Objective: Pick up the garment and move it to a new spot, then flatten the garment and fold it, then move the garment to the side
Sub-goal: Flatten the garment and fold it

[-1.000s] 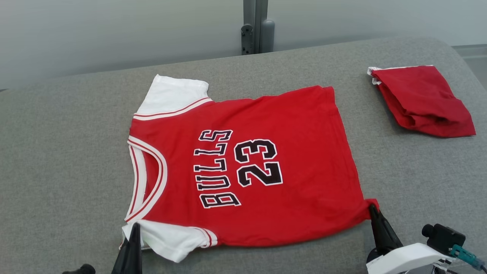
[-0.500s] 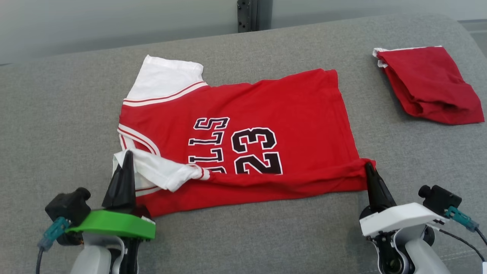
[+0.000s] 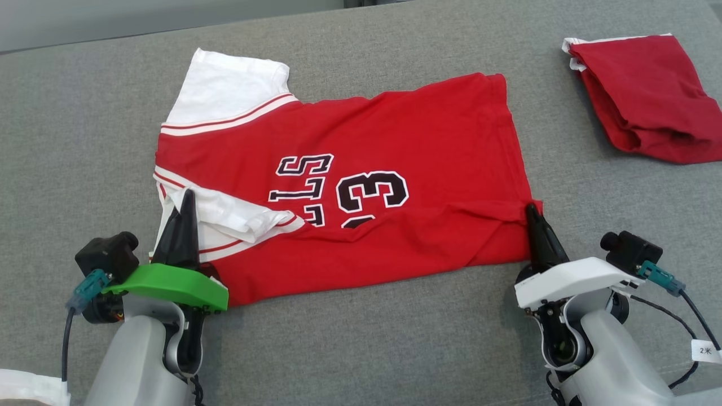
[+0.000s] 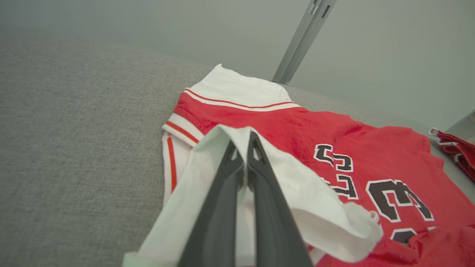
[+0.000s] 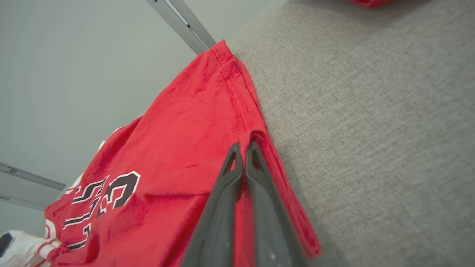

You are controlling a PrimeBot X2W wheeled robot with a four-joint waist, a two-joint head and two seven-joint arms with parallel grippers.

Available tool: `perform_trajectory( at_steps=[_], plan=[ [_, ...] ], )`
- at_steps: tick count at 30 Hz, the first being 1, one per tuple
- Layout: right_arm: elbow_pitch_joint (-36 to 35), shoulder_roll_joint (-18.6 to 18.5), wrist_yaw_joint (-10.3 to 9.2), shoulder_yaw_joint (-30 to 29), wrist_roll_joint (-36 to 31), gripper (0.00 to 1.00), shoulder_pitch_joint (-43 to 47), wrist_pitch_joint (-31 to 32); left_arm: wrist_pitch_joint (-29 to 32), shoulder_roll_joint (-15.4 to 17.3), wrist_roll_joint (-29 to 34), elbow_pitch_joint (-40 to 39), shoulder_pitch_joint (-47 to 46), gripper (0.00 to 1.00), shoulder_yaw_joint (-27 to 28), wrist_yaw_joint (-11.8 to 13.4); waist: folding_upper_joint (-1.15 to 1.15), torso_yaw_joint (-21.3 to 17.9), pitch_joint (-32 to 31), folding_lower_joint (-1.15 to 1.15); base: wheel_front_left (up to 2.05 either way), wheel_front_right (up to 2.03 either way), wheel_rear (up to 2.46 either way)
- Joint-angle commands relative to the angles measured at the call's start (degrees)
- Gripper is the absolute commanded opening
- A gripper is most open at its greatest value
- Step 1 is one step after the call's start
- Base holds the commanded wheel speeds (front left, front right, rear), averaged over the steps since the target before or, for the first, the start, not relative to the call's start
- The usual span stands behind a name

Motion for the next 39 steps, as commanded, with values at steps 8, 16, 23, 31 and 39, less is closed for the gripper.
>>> perform_trajectory(
  at_steps=[8, 16, 23, 31, 39],
  plan=[
    [-2.16, 0.34, -0.01, -2.75, -0.76, 1.00, -1.85, -0.24, -0.23, -1.22, 1.45, 1.32, -2.99, 1.00, 1.07, -0.34, 0.00, -0.04, 0.09, 0.00, 0.00, 0.00, 0.00],
    [-10.77, 0.46, 0.00, -6.68, -7.87, 1.00, 0.94, -0.22, -0.22, -1.10, 0.94, -5.18, 1.15, 1.00, 3.81, -0.35, 0.00, 0.69, -0.67, 0.00, 0.00, 0.00, 0.00],
    [-17.09, 0.43, -0.01, -7.20, -15.90, 1.00, 6.29, -0.23, 0.60, 0.69, -0.23, -10.65, 11.02, 1.00, 7.20, 1.47, 0.00, 1.83, -2.22, 0.00, 0.00, 0.00, 0.00],
    [-18.79, 0.43, -0.01, -7.29, -17.46, 1.00, 10.63, -0.23, 9.32, 0.10, -3.61, -16.66, 20.73, 1.00, 7.22, 4.34, 0.00, 2.77, -3.78, 0.00, 0.00, 0.00, 0.00],
    [-18.54, 0.42, -0.01, -6.33, -17.18, 1.00, 10.27, -0.21, 13.79, -1.09, -5.82, -16.55, 20.37, 1.00, 6.77, 6.52, 0.00, 1.62, -3.77, 0.00, 0.00, 0.00, 0.00]
  ],
)
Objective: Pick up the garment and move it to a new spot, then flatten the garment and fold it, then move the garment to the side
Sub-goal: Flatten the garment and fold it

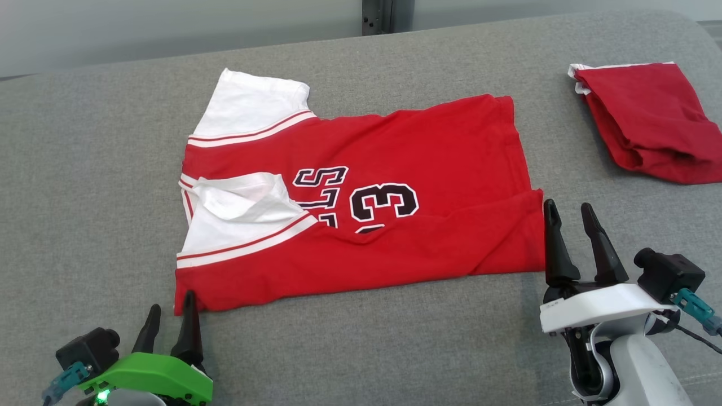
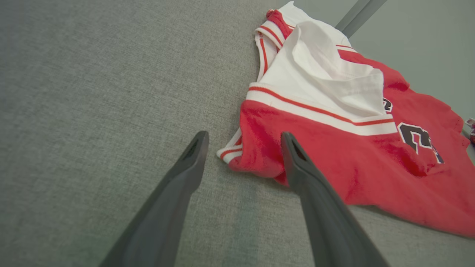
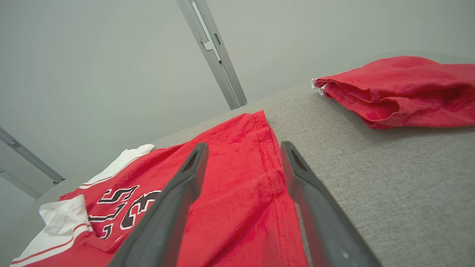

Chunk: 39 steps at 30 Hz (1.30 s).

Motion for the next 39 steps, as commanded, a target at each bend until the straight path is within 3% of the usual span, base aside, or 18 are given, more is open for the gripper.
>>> perform_trajectory(
  at_steps=[1, 5, 6, 7, 8, 10, 11, 22, 33, 34, 36, 37, 38, 39],
  plan=[
    [-0.01, -0.10, -0.01, 0.01, -0.04, 1.00, -0.03, -0.11, 0.68, 0.13, -0.35, 0.61, -0.85, 1.00, -0.01, 0.61, 0.00, -0.59, 0.25, 0.00, 0.00, 0.00, 0.00],
    [0.03, -0.10, -0.01, -0.05, -0.41, 1.00, 0.00, 0.02, 1.24, 0.06, -0.81, 2.31, -1.77, 1.00, 0.81, 2.30, 0.00, -1.74, 0.69, 0.00, 0.00, 0.00, 0.00],
    [0.16, -0.10, -0.01, -0.21, -0.62, 1.00, 0.25, 0.07, 1.58, -0.04, -0.95, 2.84, -1.81, 0.91, 0.84, 2.80, 0.00, -2.14, 0.81, 0.00, 0.00, 0.00, 0.00],
    [0.25, -0.10, -0.01, -0.31, -0.71, 1.00, 0.36, 0.13, 1.52, -0.06, -1.07, 3.02, -1.88, 0.75, 0.89, 2.83, 0.00, -2.32, 0.86, 0.00, 0.00, 0.00, 0.00],
    [0.44, -0.10, -0.01, -0.45, -0.81, 1.00, 0.47, 0.29, 1.48, -0.12, -1.28, 3.16, -2.00, 0.47, 0.95, 2.80, 0.00, -2.46, 0.90, 0.00, 0.00, 0.00, 0.00],
    [1.06, -0.10, -0.01, -0.74, -1.40, 1.00, 0.79, 0.70, 1.82, 0.01, -1.23, 3.52, -2.17, 0.09, 0.52, 2.50, 0.00, -2.67, 0.88, 0.00, 0.00, 0.00, 0.00],
    [1.53, -0.10, -0.01, -0.99, -1.72, 1.00, 0.93, 1.01, 2.16, -0.11, -1.45, 3.65, -2.15, 0.00, 0.21, 2.29, 0.00, -2.72, 0.82, 0.00, 0.00, 0.00, 0.00],
    [12.93, -0.08, -0.01, -2.79, -4.66, 1.00, -1.27, 5.11, 0.77, 0.56, -0.50, 0.04, -1.38, 0.00, -0.55, 2.17, 0.00, -0.45, -0.33, 0.00, 0.00, 0.00, 0.00],
    [24.66, -0.08, -0.01, 0.51, -1.74, 1.00, -6.59, 6.52, 0.37, 1.17, -0.84, -2.78, 0.08, 0.00, 0.11, 3.04, 0.00, 1.15, -0.55, 0.00, 0.00, 0.00, 0.00],
    [25.68, -0.04, -0.01, 0.97, -1.18, 0.92, -7.02, 6.97, 0.32, 1.16, -0.89, -2.82, 0.08, 0.00, 0.11, 3.08, 0.00, 1.17, -0.54, 0.00, 0.00, 0.00, 0.00],
    [27.80, 0.08, 0.00, 2.27, 0.57, 0.44, -8.02, 7.90, 0.07, 1.08, -0.96, -2.91, 0.03, 0.00, 0.08, 3.15, 0.00, 1.16, -0.54, 0.00, 0.00, 0.00, 0.00],
    [28.74, 0.18, 0.00, 2.87, 1.41, 0.28, -8.43, 8.43, 0.05, 1.06, -0.90, -2.88, 0.02, 0.00, 0.04, 3.18, 0.00, 1.12, -0.53, 0.00, 0.00, 0.00, 0.00],
    [29.52, 0.25, 0.00, 3.38, 1.80, 0.03, -8.87, 8.57, -0.20, 1.06, -0.81, -2.82, -0.03, 0.00, -0.06, 3.08, 0.00, 1.10, -0.56, 0.00, 0.00, 0.00, 0.00],
    [30.20, 0.29, 0.00, 3.71, 2.23, 0.00, -9.25, 8.19, -0.46, 1.04, -0.75, -2.83, -0.12, 0.00, -0.19, 2.86, 0.00, 1.09, -0.59, 0.00, 0.00, 0.00, 0.00]
  ],
)
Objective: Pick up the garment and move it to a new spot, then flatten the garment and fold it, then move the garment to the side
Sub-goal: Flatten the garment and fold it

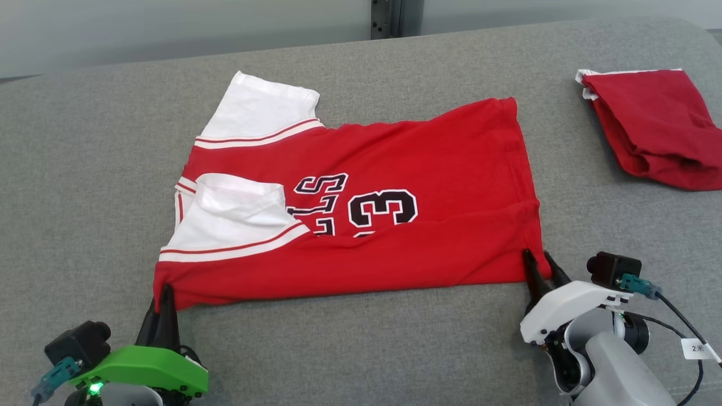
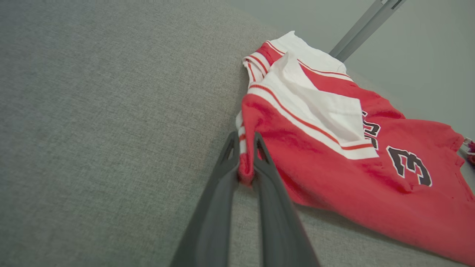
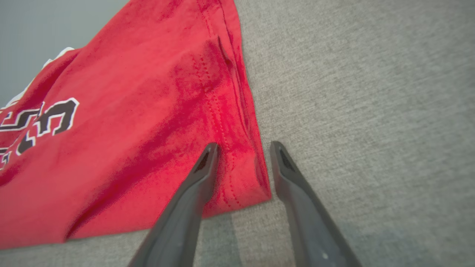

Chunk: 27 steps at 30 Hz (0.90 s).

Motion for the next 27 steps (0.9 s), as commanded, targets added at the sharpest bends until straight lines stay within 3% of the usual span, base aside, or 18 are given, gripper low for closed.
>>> perform_trajectory(
  at_steps=[1, 7, 15, 21, 27],
  plan=[
    [1.67, 0.79, 0.01, 1.11, 1.25, 0.00, 0.21, 0.29, -0.57, 0.25, -0.23, -0.09, 0.13, 0.00, -0.08, -0.31, 0.00, 0.01, -0.09, 0.00, 0.00, 0.00, 0.00],
    [-0.76, -0.10, 0.00, 0.10, 4.96, 0.00, 0.86, -1.42, -2.00, 0.13, 0.13, -1.51, 0.73, 0.00, -0.32, -0.54, 0.00, 0.06, -1.33, 0.00, 0.00, 0.00, 0.00],
    [-13.84, -3.06, 0.00, -2.12, 7.04, 0.00, 9.73, 3.70, -0.71, 0.87, -0.07, -8.46, 5.60, 0.00, -1.08, -0.46, 0.00, -0.66, -2.92, 0.00, 0.00, 0.00, 0.00],
    [-23.58, -2.08, 0.00, -6.21, 4.96, 0.00, 18.13, 8.04, 2.12, 0.97, -0.52, -13.45, 12.78, 0.00, -1.96, 1.32, 0.00, -1.19, -3.18, 0.00, 0.00, 0.00, 0.00],
    [-26.05, -0.60, -0.02, -9.13, 3.27, 0.00, 21.78, 10.35, 3.04, 0.66, -1.10, -12.72, 16.81, 0.00, -2.27, 2.04, 0.00, -1.23, -3.40, 0.00, 0.00, 0.00, 0.00]
  ],
)
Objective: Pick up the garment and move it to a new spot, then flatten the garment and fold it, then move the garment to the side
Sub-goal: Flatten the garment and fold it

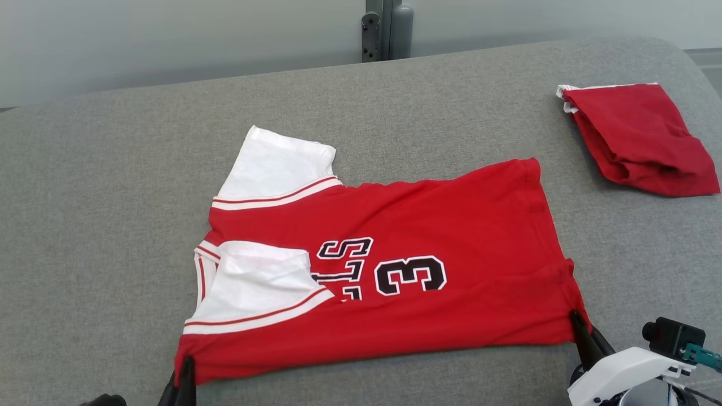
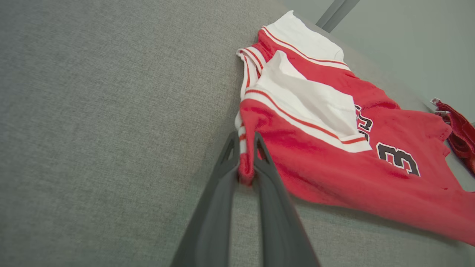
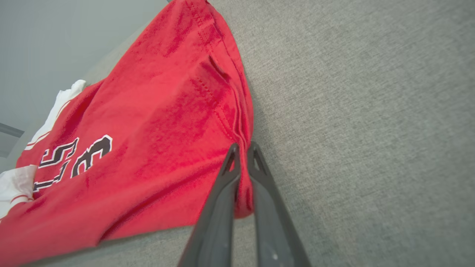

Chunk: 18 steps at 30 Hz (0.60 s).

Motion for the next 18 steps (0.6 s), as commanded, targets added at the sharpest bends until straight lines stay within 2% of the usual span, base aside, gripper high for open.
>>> perform_trajectory(
  at_steps=[1, 6, 7, 8, 9, 10, 18],
  plan=[
    [-0.11, -0.01, -0.08, -0.67, -0.96, 0.00, 0.91, 0.17, 0.10, -0.21, -0.23, 0.52, 0.78, 0.00, 0.11, 0.61, 0.00, 0.14, -0.09, 0.00, 0.00, 0.00, 0.00],
    [0.37, 0.48, -0.08, -1.40, -2.13, 0.00, 1.29, 0.27, 0.85, -0.53, -0.76, 3.71, 0.26, 0.00, -0.45, 0.79, 0.00, 0.00, -0.16, 0.00, 0.00, 0.00, 0.00],
    [0.46, 0.52, -0.08, -1.52, -2.34, 0.25, 1.30, 0.13, 0.99, -0.59, -0.89, 4.20, 0.08, 0.00, -0.48, 0.85, 0.00, -0.07, -0.14, 0.00, 0.00, 0.00, 0.00],
    [0.43, 0.56, -0.08, -1.67, -2.56, 0.48, 1.29, -0.19, 0.86, -0.57, -0.89, 4.54, -0.12, 0.14, -0.46, 0.89, 0.00, -0.16, -0.11, 0.00, 0.00, 0.00, 0.00],
    [0.35, 0.60, -0.08, -1.77, -2.70, 1.00, 1.32, -0.33, 0.61, -0.54, -0.82, 4.88, -0.21, 0.61, -0.35, 1.00, 0.00, -0.25, -0.07, 0.00, 0.00, 0.00, 0.00],
    [0.22, 0.63, -0.08, -1.92, -3.09, 1.00, 1.40, -0.51, 0.44, -0.36, -0.58, 5.21, -0.16, 1.00, -0.25, 1.23, 0.00, -0.36, -0.01, 0.00, 0.00, 0.00, 0.00],
    [-2.57, 0.78, -0.05, -4.52, -6.47, 1.00, 0.06, -2.18, -0.94, 4.30, 2.37, 3.20, -3.89, 1.00, 2.23, 1.97, 0.00, -1.38, 0.22, 0.00, 0.00, 0.00, 0.00]
  ],
)
